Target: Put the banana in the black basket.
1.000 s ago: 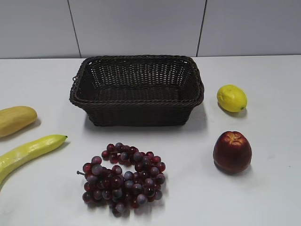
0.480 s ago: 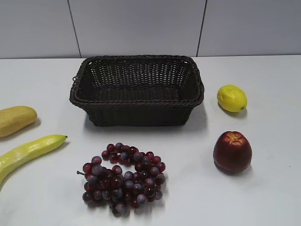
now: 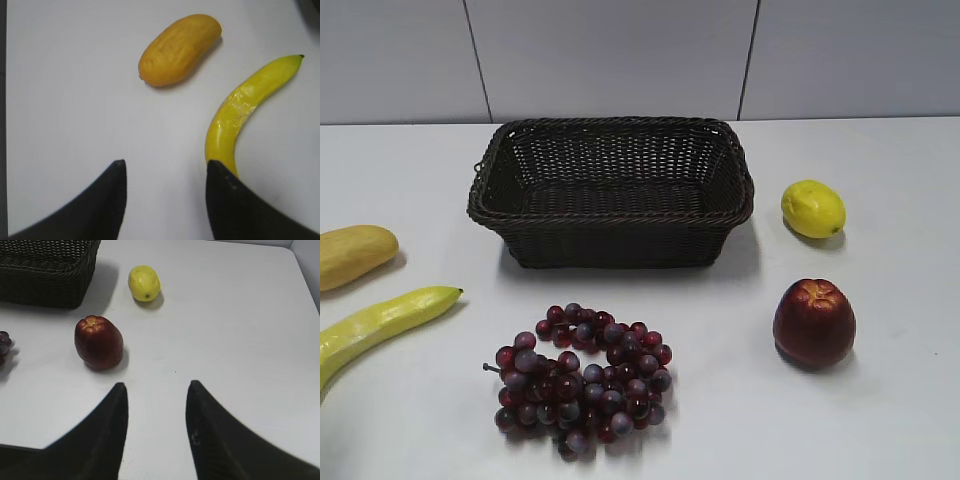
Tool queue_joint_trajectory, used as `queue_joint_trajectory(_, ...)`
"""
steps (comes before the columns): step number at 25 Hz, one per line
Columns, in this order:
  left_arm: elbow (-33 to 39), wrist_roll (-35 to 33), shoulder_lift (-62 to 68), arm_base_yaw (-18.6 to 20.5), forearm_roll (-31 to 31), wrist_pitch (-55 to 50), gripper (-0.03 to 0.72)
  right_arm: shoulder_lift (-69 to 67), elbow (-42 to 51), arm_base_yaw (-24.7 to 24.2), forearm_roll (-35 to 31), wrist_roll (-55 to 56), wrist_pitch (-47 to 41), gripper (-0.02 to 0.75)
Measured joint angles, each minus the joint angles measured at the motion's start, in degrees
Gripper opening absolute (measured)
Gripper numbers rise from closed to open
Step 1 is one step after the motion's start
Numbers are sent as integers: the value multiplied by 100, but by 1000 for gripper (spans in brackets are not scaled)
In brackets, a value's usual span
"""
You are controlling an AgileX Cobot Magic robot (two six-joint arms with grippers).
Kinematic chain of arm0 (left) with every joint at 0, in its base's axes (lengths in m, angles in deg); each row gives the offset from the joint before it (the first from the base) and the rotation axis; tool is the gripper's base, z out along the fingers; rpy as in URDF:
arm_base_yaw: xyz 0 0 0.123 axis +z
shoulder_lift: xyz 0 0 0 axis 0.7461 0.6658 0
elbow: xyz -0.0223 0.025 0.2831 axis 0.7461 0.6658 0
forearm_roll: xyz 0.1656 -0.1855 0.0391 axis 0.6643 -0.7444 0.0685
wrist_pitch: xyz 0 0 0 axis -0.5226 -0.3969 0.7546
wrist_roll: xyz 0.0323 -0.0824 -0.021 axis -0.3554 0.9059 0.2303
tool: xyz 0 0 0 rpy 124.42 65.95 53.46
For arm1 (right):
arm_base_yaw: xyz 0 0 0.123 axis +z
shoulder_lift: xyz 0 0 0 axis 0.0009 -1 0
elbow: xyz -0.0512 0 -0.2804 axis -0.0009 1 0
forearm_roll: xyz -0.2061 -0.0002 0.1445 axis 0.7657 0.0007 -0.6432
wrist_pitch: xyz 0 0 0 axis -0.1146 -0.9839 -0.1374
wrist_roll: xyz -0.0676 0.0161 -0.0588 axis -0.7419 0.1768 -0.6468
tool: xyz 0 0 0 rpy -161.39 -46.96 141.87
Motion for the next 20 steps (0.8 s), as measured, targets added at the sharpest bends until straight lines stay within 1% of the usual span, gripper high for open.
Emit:
queue_joint_trajectory(3,-126,-216,476,-245,-18,361,498,0,0,0,-24,0,0,298)
queue_joint_trajectory(8,-170,-351,1266,-991,-5,496,498,0,0,0,-68,0,0,298)
queue_joint_trajectory(10,-170,-356,1549,-1176,0,551,498,0,0,0,-74,0,0,298)
queue_joint_trajectory(13,-170,-385,1932,-1237,0,753,498,0,0,0,-78,0,0,298)
queue_joint_trajectory(14,-170,-472,2064,-1237,0,815,498,0,0,0,-85,0,0,298)
queue_joint_trajectory(16,-176,-856,2330,-1237,-5,852,501,0,0,0,-111,0,0,298)
queue_joint_trajectory(18,-178,-1183,2595,-1237,-29,898,530,0,0,0,-125,0,0,298)
queue_joint_trajectory(20,-182,-1341,2890,-1243,-47,934,584,0,0,0,-136,0,0,298)
